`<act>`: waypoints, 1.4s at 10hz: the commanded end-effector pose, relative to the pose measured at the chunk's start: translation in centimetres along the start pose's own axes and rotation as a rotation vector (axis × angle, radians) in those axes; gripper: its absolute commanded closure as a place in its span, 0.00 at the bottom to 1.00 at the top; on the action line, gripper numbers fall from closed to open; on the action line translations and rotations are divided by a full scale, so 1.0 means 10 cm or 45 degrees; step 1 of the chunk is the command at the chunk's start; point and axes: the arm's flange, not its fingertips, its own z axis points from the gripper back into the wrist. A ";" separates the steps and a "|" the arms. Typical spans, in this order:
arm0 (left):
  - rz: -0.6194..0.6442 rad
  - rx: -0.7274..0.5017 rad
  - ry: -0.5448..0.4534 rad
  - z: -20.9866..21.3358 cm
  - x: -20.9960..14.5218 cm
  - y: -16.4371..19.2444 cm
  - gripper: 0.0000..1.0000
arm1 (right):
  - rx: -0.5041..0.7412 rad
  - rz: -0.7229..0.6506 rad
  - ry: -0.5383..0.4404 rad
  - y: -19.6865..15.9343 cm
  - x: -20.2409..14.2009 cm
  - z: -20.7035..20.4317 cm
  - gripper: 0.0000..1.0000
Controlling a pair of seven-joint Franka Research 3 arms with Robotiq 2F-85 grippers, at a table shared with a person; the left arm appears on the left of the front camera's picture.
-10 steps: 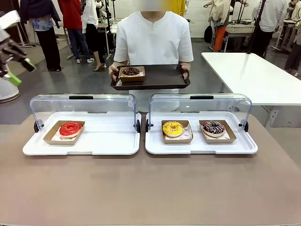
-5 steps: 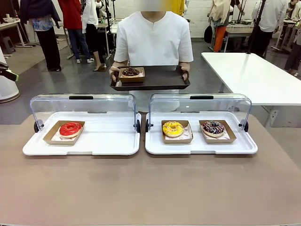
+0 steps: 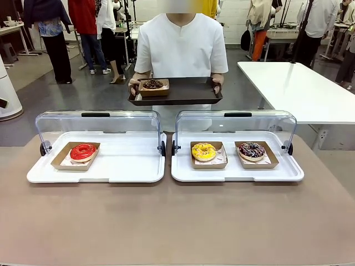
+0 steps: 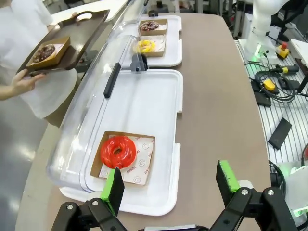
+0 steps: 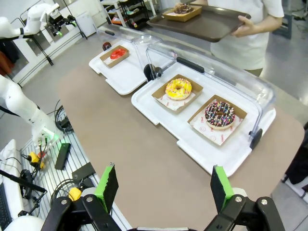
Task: Provide the desired donut to the person.
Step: Pick up and lift the Paper togo box containing the Donut pointed at by the person.
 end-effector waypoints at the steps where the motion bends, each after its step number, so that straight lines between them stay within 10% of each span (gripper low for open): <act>1: -0.033 0.057 0.009 0.00 -0.03 -0.16 0.00 | 0.000 0.000 0.001 0.01 -0.01 -0.01 0.00; 14: -0.034 0.130 0.041 0.17 0.10 -0.18 0.00 | 0.000 0.000 0.001 0.01 -0.01 -0.01 0.00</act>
